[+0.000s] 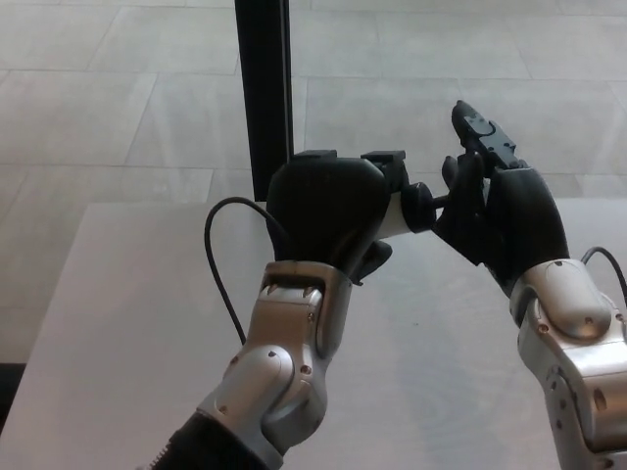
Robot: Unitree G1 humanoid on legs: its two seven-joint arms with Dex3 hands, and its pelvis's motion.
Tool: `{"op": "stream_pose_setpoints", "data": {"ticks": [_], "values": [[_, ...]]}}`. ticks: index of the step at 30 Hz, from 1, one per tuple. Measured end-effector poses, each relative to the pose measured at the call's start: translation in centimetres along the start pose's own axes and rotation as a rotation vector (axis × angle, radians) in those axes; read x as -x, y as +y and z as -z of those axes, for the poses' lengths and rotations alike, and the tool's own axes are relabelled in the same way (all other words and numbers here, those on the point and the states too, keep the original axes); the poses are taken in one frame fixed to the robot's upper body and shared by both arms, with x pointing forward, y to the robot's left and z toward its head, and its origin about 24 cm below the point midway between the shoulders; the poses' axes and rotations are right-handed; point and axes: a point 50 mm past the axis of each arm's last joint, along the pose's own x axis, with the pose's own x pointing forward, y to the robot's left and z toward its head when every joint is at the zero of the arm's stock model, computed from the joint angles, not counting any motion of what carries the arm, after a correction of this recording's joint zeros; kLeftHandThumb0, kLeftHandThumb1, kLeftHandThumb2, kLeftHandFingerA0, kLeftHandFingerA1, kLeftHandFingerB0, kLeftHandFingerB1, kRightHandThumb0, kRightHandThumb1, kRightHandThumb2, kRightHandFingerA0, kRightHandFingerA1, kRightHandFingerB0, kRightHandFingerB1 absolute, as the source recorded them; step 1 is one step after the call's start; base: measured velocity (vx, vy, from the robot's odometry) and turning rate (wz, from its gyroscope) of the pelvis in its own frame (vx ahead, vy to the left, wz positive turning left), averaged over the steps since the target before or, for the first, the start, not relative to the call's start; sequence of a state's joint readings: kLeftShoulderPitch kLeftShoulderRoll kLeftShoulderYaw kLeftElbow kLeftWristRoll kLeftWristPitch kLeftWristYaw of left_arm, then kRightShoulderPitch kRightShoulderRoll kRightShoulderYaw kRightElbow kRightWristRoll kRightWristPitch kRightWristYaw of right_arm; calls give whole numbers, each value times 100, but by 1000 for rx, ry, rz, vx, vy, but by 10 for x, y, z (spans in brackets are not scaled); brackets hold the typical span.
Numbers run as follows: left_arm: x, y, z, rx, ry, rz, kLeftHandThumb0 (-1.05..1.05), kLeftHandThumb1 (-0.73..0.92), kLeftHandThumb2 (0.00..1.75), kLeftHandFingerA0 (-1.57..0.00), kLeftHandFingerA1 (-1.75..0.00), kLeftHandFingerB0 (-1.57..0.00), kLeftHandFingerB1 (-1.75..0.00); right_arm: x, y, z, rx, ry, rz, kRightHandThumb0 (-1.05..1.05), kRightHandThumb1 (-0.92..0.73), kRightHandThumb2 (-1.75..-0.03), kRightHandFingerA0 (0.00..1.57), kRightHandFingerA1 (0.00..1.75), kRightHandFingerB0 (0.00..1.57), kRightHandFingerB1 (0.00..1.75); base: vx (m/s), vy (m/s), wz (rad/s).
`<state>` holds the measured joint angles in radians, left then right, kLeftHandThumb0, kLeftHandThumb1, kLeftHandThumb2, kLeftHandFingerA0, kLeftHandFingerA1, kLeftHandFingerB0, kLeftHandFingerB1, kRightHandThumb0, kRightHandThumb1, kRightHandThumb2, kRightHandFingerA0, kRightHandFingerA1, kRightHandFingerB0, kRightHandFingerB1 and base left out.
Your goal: The robot uses its left hand to lift the air pump kept on the middle of the desk and use the right hand to compress the handle
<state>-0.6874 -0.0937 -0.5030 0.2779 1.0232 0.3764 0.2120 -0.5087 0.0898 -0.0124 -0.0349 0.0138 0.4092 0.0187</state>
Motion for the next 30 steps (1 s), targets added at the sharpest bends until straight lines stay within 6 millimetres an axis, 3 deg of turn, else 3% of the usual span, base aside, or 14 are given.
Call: {"op": "stream_pose_setpoints", "data": {"ticks": [3, 4, 5, 7, 8, 9, 10, 11, 17, 24, 25, 26, 27, 30], "values": [[1, 0, 0, -8, 2, 8, -28, 61, 65, -92, -162, -88, -98, 0, 0, 1, -2, 7, -3, -105, -91, -135, 0, 4, 0, 0, 0, 0, 0], [2, -1, 0, -17, -3, 9, -19, 61, 87, -95, -157, -88, -84, 1, -1, 1, 3, 6, -4, -99, -92, -135, 0, 8, 0, 4, 0, 0, 0], [4, -3, 1, -32, -4, 14, -24, 59, 109, -117, -131, -84, -100, 1, -2, 0, 8, 4, -4, -103, -92, -134, 0, 8, 0, 2, 0, 0, 0], [11, -9, 6, -33, 12, 40, -24, 59, 109, -117, -131, -84, -100, 3, -11, -2, -9, -5, 30, -103, -92, -134, 0, 8, 0, 2, 0, 0, 0], [14, -13, 9, -33, 23, 57, -15, 56, 104, -114, -164, -89, -121, 3, -15, -2, -16, -9, 48, -101, -92, -134, 0, 10, 1, 5, 0, 0, 0], [17, -15, 13, -35, 33, 71, -19, 63, 94, -94, -175, -80, -124, 4, -19, -3, -22, -11, 64, -97, -92, -130, 0, 17, 7, 20, 0, 0, 0], [22, -19, 19, -43, 47, 92, -18, 60, 97, -94, -175, -80, -124, 4, -26, -3, -35, -14, 97, -86, -82, -123, 2, 27, 8, 28, 0, 0, 0], [28, -23, 23, -50, 58, 117, -22, 63, 90, -96, -175, -82, -103, 5, -33, -4, -51, -18, 133, -90, -92, -88, 2, 29, 11, 29, 0, 0, 0], [60, -49, 50, -119, 95, 290, -24, 66, 96, -92, -175, -80, -118, 7, -68, -12, -109, -55, 318, -87, -92, -81, 12, 42, 26, 39, 0, 0, 0], [87, -74, 55, -135, 78, 437, -24, 71, 97, -93, -175, -77, -107, 7, -77, -18, -140, -78, 405, -84, -92, -79, 21, 47, 35, 42, 0, 0, 0], [88, -76, 55, -139, 74, 447, -23, 72, 96, -91, -175, -77, -104, 7, -77, -18, -141, -77, 410, -69, -77, -118, 14, 51, 39, 58, 0, 0, 0], [88, -76, 55, -140, 68, 450, -23, 72, 96, -91, -175, -77, -104, 7, -78, -18, -142, -76, 415, -69, -77, -118, 14, 51, 39, 58, 0, 0, 0], [88, -77, 54, -141, 62, 454, -21, 70, 101, -92, -175, -76, -116, 7, -77, -18, -142, -76, 417, -83, -87, -85, 24, 48, 39, 46, 0, 0, 0], [88, -79, 53, -139, 51, 463, -22, 71, 93, -85, -175, -69, -126, 6, -75, -18, -141, -72, 421, -74, -92, -75, 32, 51, 48, 43, 0, 0, 0]]}}
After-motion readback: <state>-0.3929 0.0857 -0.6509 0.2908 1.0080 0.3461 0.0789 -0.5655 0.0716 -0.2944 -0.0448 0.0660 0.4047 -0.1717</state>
